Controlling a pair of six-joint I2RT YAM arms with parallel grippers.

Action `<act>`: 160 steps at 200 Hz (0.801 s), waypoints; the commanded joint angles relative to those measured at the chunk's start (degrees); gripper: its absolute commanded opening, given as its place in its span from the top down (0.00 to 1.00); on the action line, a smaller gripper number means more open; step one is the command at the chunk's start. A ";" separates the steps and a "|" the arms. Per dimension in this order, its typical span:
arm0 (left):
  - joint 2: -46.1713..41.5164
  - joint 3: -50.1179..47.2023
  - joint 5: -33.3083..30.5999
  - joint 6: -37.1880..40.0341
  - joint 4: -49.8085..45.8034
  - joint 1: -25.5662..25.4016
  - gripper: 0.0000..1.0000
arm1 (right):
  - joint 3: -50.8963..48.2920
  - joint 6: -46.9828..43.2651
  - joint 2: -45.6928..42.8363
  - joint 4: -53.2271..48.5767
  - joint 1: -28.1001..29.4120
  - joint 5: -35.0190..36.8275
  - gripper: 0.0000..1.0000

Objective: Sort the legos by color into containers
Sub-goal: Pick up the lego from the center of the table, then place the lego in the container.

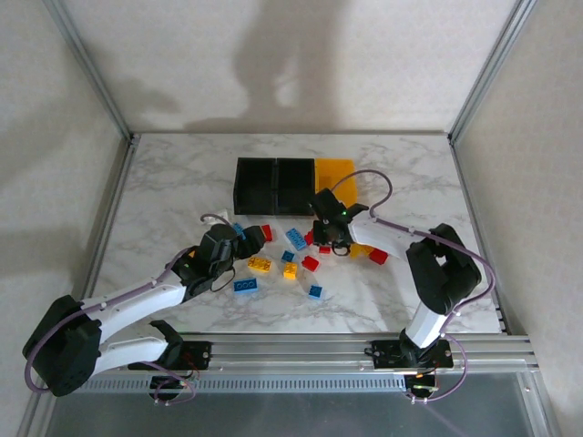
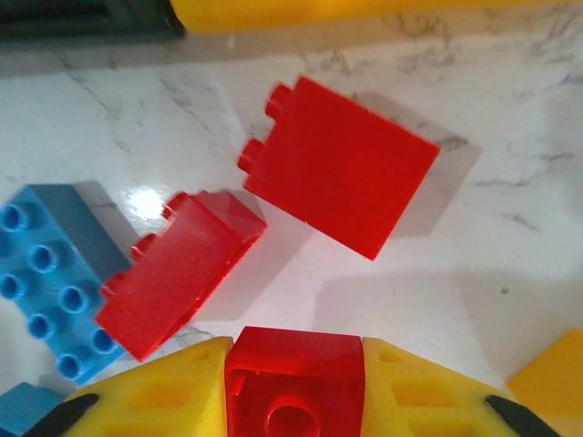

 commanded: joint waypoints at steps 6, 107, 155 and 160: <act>-0.67 1.62 -1.77 -1.06 -1.54 -0.60 0.18 | 6.60 -4.16 -2.97 -3.62 -2.21 3.83 0.70; -2.06 3.15 -1.86 -2.12 -2.06 -0.69 0.18 | 27.32 -11.36 11.98 -2.22 -12.34 3.83 0.69; -2.53 2.80 -2.55 -2.20 -2.58 -0.71 0.18 | 31.54 -12.51 19.34 -1.18 -13.40 2.75 0.68; -2.55 2.79 -2.64 -2.21 -2.68 -0.69 0.18 | 31.65 -12.49 19.87 -1.08 -13.58 2.76 0.68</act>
